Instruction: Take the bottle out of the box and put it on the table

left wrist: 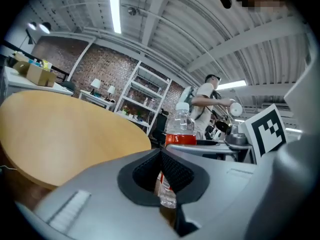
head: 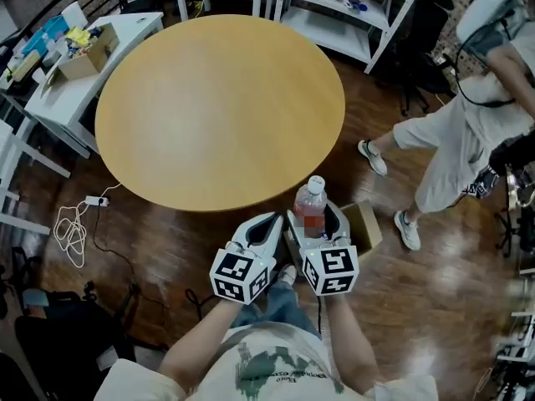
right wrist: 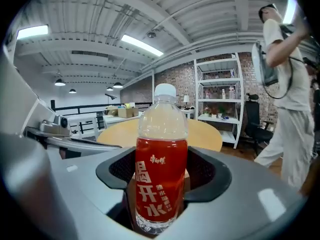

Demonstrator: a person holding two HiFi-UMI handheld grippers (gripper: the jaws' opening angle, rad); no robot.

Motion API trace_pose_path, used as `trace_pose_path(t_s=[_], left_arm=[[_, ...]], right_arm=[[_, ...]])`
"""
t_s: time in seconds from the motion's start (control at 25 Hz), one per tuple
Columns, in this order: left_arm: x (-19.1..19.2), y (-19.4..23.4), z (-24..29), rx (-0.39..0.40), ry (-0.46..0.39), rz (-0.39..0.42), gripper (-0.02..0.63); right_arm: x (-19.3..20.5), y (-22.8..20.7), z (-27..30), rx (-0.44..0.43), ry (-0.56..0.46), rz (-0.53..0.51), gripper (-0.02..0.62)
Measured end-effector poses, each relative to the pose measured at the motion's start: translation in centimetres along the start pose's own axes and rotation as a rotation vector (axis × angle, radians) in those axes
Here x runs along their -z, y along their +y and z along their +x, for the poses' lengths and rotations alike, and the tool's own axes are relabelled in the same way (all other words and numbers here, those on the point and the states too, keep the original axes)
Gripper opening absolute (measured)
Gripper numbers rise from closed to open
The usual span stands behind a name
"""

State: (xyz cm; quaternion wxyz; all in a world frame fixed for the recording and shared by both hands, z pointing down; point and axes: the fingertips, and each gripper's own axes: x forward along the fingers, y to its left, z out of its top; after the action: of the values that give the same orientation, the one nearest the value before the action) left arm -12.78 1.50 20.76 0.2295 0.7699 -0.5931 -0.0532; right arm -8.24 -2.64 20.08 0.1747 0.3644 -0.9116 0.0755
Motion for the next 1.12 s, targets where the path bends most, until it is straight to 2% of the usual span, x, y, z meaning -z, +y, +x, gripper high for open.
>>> trace_pose_path(t_s=[0.32,0.6,0.8,1.12], left_arm=[[-4.7,4.2,-5.2,-0.096,-0.102,0.000,0.000],[-7.3,8.0,-8.5,-0.161,-0.147,0.004,0.000],[-7.9,10.4,-8.5,-0.206,-0.160,-0.008,0.000],[-9.4,15.5,-6.5,-0.273,-0.127,0.006,0.000]], right_arm=[[-4.8,6.8,2.3,-0.095,-0.075,-0.070,0.304],[-7.3,10.6,5.5,-0.118,-0.123,-0.070,0.304],[-7.7,12.3,8.8,-0.163,-0.132,-0.090,0.304],[-8.4,12.9,15.4,-0.205,-0.139,-0.084,0.304]])
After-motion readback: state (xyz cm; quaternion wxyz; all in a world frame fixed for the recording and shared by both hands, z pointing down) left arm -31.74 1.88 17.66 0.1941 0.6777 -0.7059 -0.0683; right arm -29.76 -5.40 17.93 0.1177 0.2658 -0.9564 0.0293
